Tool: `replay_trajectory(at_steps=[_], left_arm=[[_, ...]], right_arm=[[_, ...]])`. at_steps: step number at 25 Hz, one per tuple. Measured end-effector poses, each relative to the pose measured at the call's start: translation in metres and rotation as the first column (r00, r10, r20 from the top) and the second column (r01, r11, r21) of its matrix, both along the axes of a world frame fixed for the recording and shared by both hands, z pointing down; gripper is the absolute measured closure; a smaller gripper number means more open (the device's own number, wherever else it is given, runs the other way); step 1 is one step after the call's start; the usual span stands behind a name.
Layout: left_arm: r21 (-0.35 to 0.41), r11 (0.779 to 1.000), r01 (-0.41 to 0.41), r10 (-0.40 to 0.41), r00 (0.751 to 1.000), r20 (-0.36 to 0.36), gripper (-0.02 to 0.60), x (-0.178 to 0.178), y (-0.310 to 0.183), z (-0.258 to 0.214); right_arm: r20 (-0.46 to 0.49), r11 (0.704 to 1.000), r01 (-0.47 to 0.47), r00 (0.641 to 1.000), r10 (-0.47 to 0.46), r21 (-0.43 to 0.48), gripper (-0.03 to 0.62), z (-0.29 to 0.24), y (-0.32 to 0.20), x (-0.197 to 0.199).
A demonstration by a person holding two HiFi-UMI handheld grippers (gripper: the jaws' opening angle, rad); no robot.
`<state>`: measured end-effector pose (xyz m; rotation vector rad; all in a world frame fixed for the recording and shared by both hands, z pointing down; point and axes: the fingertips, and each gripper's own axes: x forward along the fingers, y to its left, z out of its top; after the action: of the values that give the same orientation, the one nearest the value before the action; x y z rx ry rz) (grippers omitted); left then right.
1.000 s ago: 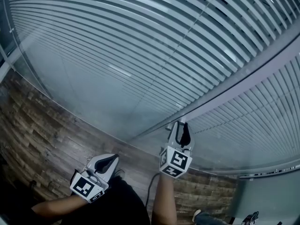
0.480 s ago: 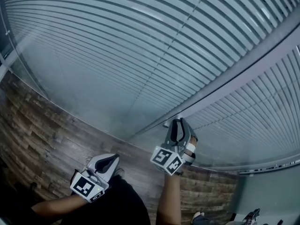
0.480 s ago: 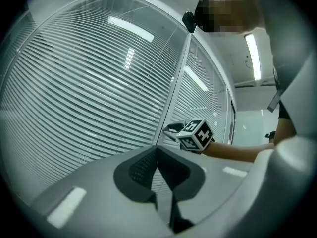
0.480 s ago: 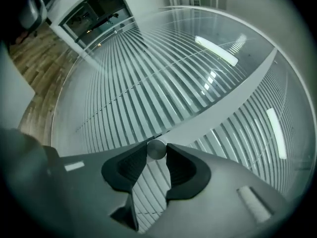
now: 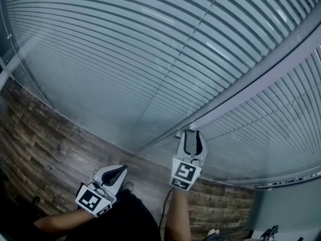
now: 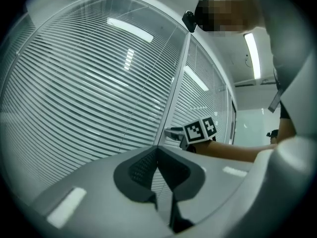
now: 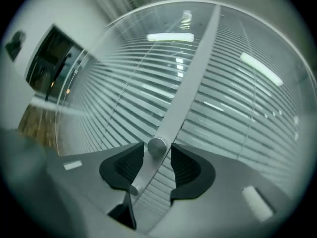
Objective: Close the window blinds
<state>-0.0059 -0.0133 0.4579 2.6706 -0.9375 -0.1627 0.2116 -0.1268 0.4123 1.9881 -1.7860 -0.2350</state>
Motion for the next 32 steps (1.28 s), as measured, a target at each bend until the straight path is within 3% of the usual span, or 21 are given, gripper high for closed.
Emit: replay_trajectory(at_steps=[2,5,8,12,15,18,22,28,32], left_arm=[[-0.001,1.000,0.009,-0.009,1.000,0.001,0.583,-0.002,-0.001,0.001],[0.002,1.000,0.020,-0.020,1.000,0.006,0.583,-0.006,-0.004,0.000],[0.001,1.000,0.026,-0.027,1.000,0.009,0.583,-0.008,-0.003,-0.001],[-0.004,0.999,0.044,-0.044,0.999,0.010,0.583,-0.010,-0.003,-0.002],[-0.001,0.999,0.045,-0.045,0.999,0.009,0.583,-0.012,-0.002,-0.004],[0.001,0.999,0.040,-0.040,0.999,0.007,0.583,-0.012,-0.003,-0.004],[-0.005,0.999,0.031,-0.031,1.000,0.001,0.583,-0.007,-0.004,-0.001],[-0.004,1.000,0.004,-0.004,1.000,0.000,0.583,-0.002,-0.001,-0.003],[-0.005,1.000,-0.003,0.003,1.000,-0.003,0.583,0.001,0.001,-0.005]], right_arm=[[0.190,0.999,-0.019,0.982,0.009,0.051,0.424,-0.002,0.001,0.003],[0.348,0.996,-0.047,0.937,0.019,0.073,0.424,0.000,-0.005,0.006],[0.402,0.995,-0.055,0.916,0.018,0.081,0.436,0.001,-0.006,0.009],[0.390,0.994,-0.063,0.921,0.023,0.089,0.459,-0.002,-0.002,0.014],[0.297,0.997,-0.056,0.954,0.037,0.057,0.462,-0.003,-0.001,0.012],[0.062,0.999,-0.040,0.997,0.041,-0.014,0.464,-0.001,-0.003,0.007],[-0.213,0.996,-0.027,0.977,0.007,-0.089,0.462,0.002,-0.007,0.007],[-0.339,0.993,-0.023,0.941,-0.018,-0.119,0.462,0.004,-0.009,0.004],[-0.326,0.993,-0.019,0.945,-0.020,-0.117,0.462,0.002,-0.008,0.004]])
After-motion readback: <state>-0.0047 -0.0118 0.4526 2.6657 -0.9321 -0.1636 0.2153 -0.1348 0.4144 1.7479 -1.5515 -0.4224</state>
